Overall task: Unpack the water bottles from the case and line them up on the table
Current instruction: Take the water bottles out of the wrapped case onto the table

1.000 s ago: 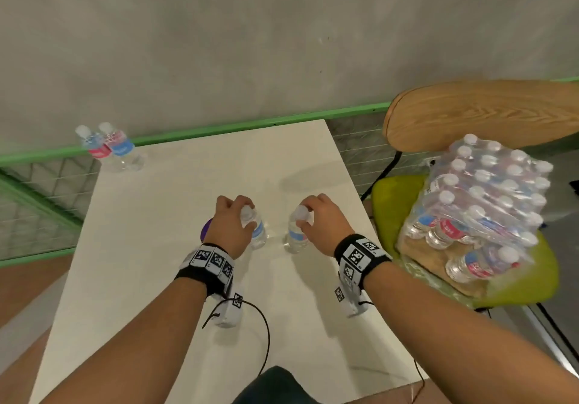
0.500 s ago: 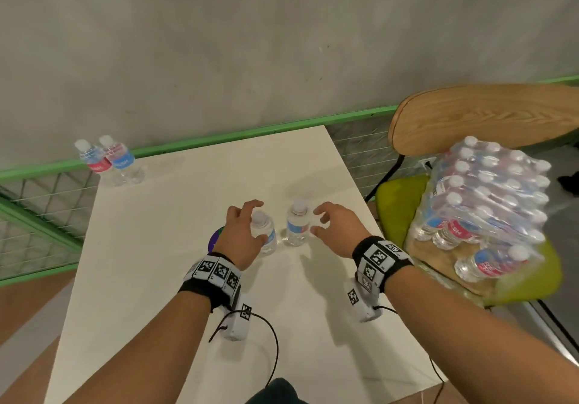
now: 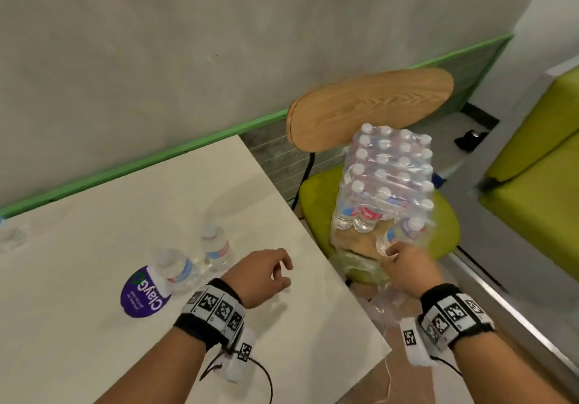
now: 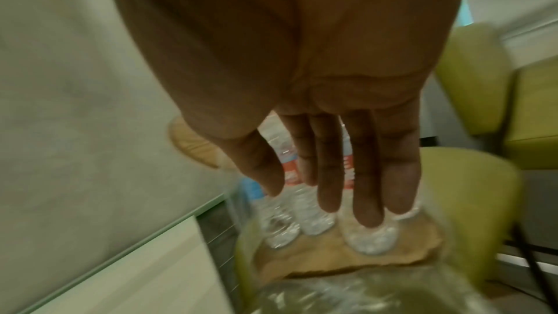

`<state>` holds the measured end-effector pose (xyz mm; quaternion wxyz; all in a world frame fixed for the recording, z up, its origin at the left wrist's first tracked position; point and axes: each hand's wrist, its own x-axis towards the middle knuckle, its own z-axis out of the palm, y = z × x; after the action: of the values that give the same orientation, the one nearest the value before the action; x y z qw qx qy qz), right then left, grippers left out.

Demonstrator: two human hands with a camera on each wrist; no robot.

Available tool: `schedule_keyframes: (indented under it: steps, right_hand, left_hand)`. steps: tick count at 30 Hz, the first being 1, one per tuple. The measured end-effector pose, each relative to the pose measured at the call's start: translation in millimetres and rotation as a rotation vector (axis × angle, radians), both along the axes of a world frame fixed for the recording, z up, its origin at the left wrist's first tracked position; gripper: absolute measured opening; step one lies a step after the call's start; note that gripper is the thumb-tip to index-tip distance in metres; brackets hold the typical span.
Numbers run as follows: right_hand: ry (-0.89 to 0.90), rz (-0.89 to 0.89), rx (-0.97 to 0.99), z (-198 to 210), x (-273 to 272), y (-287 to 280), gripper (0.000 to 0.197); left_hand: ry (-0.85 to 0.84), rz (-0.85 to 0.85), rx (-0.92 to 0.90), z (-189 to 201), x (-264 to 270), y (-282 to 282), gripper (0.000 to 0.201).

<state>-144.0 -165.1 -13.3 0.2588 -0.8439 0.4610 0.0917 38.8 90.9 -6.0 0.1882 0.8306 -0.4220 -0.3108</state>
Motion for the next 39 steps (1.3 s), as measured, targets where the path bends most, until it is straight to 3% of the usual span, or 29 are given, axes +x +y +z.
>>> schedule_keyframes:
  steps: [4, 8, 12, 16, 19, 27, 30, 33, 35, 39]
  right_hand:
    - [0.045, -0.118, -0.016, 10, -20, -35, 0.03]
    - [-0.092, -0.161, 0.074, 14, -17, -52, 0.034]
    - [-0.213, -0.185, 0.156, 3, -4, -66, 0.044]
    - [-0.256, -0.262, 0.139, -6, 3, -73, 0.054]
    - [-0.209, -0.195, 0.043, -9, 7, -76, 0.058]
    - [-0.342, 0.082, -0.004, -13, 0, -79, 0.04]
    - [-0.333, 0.11, -0.006, -14, -2, -81, 0.032]
    - [-0.321, 0.109, 0.036, -13, -4, -85, 0.029]
    - [-0.326, 0.097, 0.078, -12, -5, -87, 0.031]
    - [-0.289, 0.171, 0.051, -16, -8, -88, 0.046]
  left_hand:
    - [-0.017, -0.179, 0.036, -18, -32, -83, 0.028]
    - [-0.026, -0.224, -0.02, -16, -45, -159, 0.058]
    - [-0.079, -0.125, -0.069, -12, -44, -209, 0.075]
    - [-0.153, 0.005, -0.089, -20, -49, -234, 0.074]
    - [-0.12, 0.055, -0.05, -30, -47, -250, 0.068]
    - [-0.131, 0.007, -0.036, -44, -40, -257, 0.058]
    - [-0.105, -0.008, -0.049, -42, -44, -252, 0.038]
    - [-0.047, -0.163, -0.038, -46, -48, -240, 0.023]
    - [-0.02, -0.222, -0.035, -53, -46, -227, 0.021]
    - [0.095, -0.077, -0.145, -49, -43, -191, 0.025]
